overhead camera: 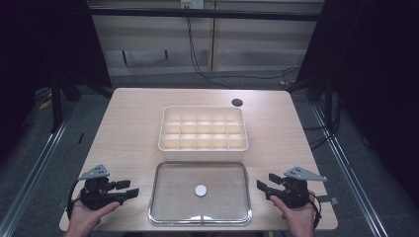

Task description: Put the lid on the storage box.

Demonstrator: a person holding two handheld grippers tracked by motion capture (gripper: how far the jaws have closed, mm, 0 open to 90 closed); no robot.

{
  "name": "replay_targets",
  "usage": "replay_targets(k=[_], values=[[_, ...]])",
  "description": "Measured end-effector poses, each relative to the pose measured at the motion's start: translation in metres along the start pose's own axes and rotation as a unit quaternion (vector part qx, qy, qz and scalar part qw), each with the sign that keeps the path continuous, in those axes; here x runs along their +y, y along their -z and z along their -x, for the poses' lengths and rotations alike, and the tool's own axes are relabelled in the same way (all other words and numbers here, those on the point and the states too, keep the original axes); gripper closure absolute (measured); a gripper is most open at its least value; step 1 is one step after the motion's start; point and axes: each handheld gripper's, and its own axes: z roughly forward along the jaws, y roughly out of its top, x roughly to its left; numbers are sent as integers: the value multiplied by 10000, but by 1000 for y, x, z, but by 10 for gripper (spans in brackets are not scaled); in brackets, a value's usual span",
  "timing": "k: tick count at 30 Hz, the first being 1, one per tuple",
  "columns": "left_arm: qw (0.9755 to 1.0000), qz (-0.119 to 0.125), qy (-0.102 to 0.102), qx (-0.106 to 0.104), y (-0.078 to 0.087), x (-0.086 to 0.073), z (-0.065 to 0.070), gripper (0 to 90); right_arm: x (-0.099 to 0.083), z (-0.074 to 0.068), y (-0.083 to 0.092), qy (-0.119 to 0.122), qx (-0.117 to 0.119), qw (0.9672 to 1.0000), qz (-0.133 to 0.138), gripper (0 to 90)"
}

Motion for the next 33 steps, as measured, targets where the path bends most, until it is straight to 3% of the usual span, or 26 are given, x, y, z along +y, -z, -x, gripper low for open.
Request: replay_targets(k=[2, 3, 6, 10, 14, 16, 18, 19, 23, 27, 30, 33], values=[[10000, -30, -3, -44, -2, 3, 1, 469, 4, -2, -4, 6, 108, 9999, -56, 450], [9999, -92, -109, 10, -5, 6, 3, 471, 6, -3, -6, 11, 121, 9999, -112, 468], [9996, -184, -203, 41, -9, 10, 5, 469, 9, -5, -9, 2, 72, 9998, -190, 453], [9991, -238, -313, 136, -16, 21, 6, 469, 20, -7, -16, -125, 254, 9992, -284, 438], [9986, -311, -403, 147, -25, 36, 8, 467, 33, -10, -22, -63, 237, 9991, -351, 411], [9972, -442, -569, 187, -35, 45, 12, 465, 40, -8, -29, -44, 239, 9992, -331, 408], [9975, -422, -540, 145, -37, 48, 12, 459, 43, -7, -33, -91, 251, 9992, -306, 408], [9983, -376, -432, 128, -41, 50, 10, 455, 44, -7, -35, -108, 261, 9992, -291, 408], [9992, -303, -248, 77, -47, 45, 5, 456, 42, -6, -43, -168, 310, 9990, -277, 425], [9992, -385, -84, 78, -51, 32, 2, 465, 32, -8, -54, -107, 433, 9980, -443, 461], [9986, -449, -264, 109, -51, 28, 4, 466, 26, -9, -59, -121, 397, 9974, -590, 479], [9985, -500, -209, 36, -54, 21, 3, 470, 22, -8, -64, -60, 255, 9974, -675, 499]])
